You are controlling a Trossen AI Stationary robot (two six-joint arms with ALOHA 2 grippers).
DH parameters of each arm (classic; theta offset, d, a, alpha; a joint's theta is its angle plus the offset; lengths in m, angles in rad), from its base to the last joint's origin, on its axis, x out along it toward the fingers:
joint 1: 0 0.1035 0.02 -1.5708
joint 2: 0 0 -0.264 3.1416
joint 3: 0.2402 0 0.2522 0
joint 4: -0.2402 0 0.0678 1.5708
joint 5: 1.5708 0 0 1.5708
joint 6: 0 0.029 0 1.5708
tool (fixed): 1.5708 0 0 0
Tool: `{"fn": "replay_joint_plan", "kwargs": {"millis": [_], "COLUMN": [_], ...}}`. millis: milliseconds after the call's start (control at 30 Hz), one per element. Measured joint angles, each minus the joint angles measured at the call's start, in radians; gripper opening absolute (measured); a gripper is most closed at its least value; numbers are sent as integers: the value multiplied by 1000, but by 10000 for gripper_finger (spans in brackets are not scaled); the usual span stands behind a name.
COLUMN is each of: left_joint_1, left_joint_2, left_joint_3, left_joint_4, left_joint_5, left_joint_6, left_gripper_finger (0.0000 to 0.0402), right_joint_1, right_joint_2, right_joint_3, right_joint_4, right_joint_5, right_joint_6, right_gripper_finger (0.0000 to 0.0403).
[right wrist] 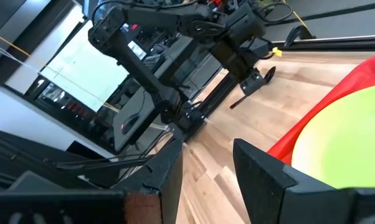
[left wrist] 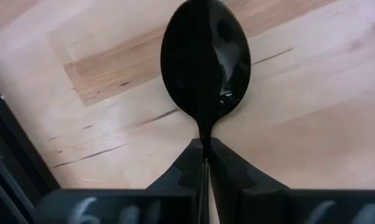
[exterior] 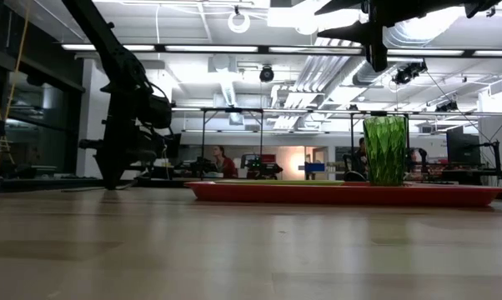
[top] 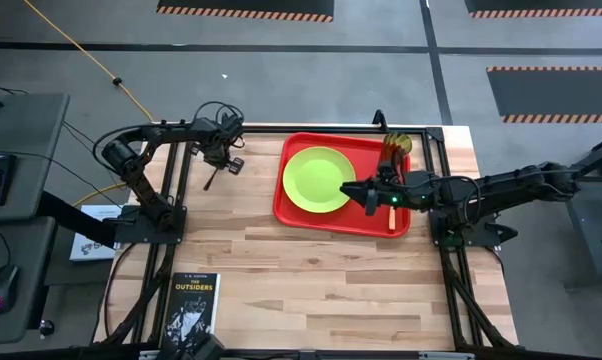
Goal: Pick and place plate/cup/fork/spoon on tray
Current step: Put the black spoon to the right of the green plate on the red tray
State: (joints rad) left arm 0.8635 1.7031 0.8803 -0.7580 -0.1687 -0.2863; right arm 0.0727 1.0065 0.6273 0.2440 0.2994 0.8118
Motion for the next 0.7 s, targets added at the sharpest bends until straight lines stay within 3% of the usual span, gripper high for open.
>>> {"fn": "replay_joint_plan", "kwargs": {"millis": [167, 500, 700], "left_joint_1": [7, 17, -80], "left_joint_2": [-48, -279, -445], "left_joint_3": [-7, -4, -4], "left_joint_4": [-4, -2, 1], "left_joint_5": [60, 77, 185], "left_joint_6": [19, 13, -87], "left_gripper_finger": [4, 2, 1], "right_joint_1": [0, 0, 0], "right_joint_2": [0, 0, 0], "right_joint_3": [0, 0, 0], "right_joint_4": [0, 0, 3], "right_joint_5": [-2, -1, 0], "right_joint_6": [0, 0, 0], "right_gripper_finger": [134, 134, 134]}}
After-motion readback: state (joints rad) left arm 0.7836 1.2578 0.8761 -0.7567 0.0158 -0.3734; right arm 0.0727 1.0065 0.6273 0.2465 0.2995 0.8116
